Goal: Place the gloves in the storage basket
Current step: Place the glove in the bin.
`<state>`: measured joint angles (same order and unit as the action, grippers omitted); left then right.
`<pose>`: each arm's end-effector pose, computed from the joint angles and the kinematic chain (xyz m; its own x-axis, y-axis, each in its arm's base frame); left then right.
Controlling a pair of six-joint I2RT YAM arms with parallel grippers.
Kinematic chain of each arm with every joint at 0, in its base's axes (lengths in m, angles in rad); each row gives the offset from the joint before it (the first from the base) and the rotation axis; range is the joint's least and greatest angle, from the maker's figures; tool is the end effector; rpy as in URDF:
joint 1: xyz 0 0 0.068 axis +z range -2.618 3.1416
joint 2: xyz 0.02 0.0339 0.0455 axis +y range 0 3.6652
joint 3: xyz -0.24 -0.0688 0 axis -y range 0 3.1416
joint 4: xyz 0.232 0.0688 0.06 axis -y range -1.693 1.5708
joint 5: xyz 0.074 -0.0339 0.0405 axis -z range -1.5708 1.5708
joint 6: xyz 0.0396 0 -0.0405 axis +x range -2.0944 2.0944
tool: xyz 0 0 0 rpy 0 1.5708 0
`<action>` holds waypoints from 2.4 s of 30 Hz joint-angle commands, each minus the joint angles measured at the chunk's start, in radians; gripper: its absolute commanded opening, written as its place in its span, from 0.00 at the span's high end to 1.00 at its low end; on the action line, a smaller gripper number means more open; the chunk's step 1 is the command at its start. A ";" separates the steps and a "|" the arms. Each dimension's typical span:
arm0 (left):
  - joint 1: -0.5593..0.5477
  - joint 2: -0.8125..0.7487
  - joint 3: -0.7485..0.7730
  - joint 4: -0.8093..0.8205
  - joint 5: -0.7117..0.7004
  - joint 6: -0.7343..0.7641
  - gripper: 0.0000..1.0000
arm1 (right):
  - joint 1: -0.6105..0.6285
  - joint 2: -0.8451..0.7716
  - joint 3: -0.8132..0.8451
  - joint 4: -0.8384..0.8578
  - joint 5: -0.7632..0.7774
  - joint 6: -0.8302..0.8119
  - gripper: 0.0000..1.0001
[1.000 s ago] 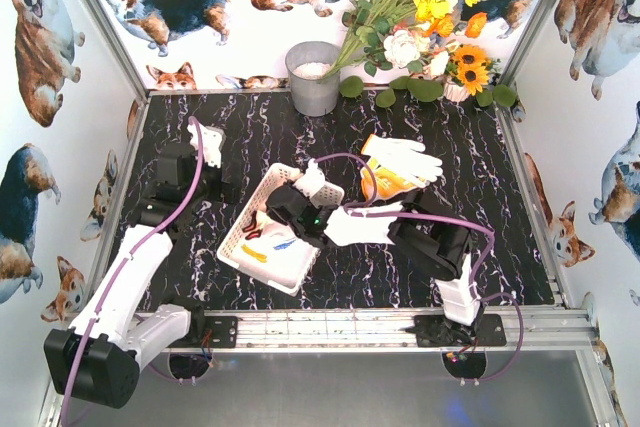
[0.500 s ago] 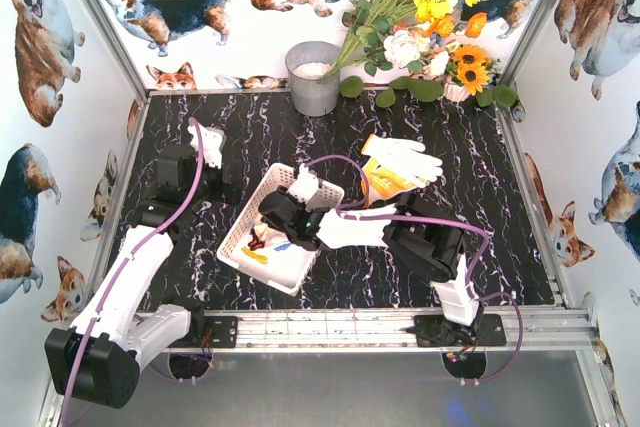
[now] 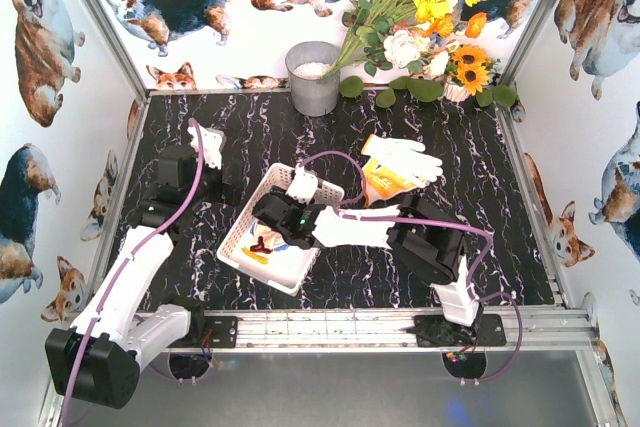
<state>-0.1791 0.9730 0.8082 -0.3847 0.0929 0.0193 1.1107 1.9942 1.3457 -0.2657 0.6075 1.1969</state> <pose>0.2162 -0.0429 0.2738 -0.5089 0.1117 -0.8536 0.2651 0.9637 -0.0320 0.2000 0.3526 0.1556 -0.6693 0.3708 -0.6438 0.1152 0.9079 0.4031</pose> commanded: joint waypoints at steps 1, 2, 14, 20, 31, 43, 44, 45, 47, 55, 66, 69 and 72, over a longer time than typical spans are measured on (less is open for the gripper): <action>0.015 -0.017 -0.009 0.026 0.005 -0.007 0.00 | 0.004 -0.108 -0.015 -0.051 0.065 0.017 0.37; 0.015 -0.017 -0.010 0.027 0.004 -0.007 0.00 | 0.005 -0.116 -0.022 -0.056 0.059 0.021 0.37; 0.015 -0.017 -0.003 0.012 -0.002 -0.003 0.00 | 0.004 -0.153 -0.045 -0.112 -0.060 0.083 0.52; 0.016 -0.018 -0.003 0.009 -0.005 -0.002 0.00 | 0.004 -0.152 -0.070 -0.101 -0.083 0.100 0.84; 0.016 -0.014 -0.002 0.016 0.019 -0.032 0.00 | 0.004 -0.083 -0.058 -0.007 -0.117 0.103 0.95; 0.018 -0.028 0.023 0.003 0.075 -0.149 0.00 | 0.004 -0.097 -0.038 -0.028 -0.117 0.043 0.70; 0.016 -0.028 0.034 -0.011 0.076 -0.162 0.00 | 0.004 -0.118 -0.040 -0.035 -0.100 0.026 0.65; 0.015 -0.028 0.047 -0.028 0.074 -0.176 0.00 | 0.004 -0.140 -0.042 -0.044 -0.083 0.011 0.59; 0.015 -0.029 0.067 -0.062 0.072 -0.212 0.00 | 0.004 -0.191 -0.050 -0.072 -0.051 -0.019 0.48; 0.015 -0.065 0.051 -0.137 0.146 -0.391 0.07 | -0.004 -0.444 -0.152 -0.119 0.023 -0.146 0.39; -0.072 -0.055 -0.104 -0.160 0.239 -0.565 0.49 | -0.178 -0.695 -0.294 -0.163 -0.206 -0.314 0.46; -0.157 -0.014 -0.128 -0.150 0.193 -0.601 0.57 | -0.211 -0.755 -0.330 -0.203 -0.208 -0.327 0.48; -0.227 0.045 -0.135 -0.143 0.118 -0.647 0.62 | -0.226 -0.811 -0.371 -0.227 -0.206 -0.313 0.48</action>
<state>-0.3386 0.9695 0.6823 -0.5442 0.2863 -0.5449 0.8978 1.2678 1.0031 -0.4671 0.4149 0.9070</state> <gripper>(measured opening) 0.397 0.523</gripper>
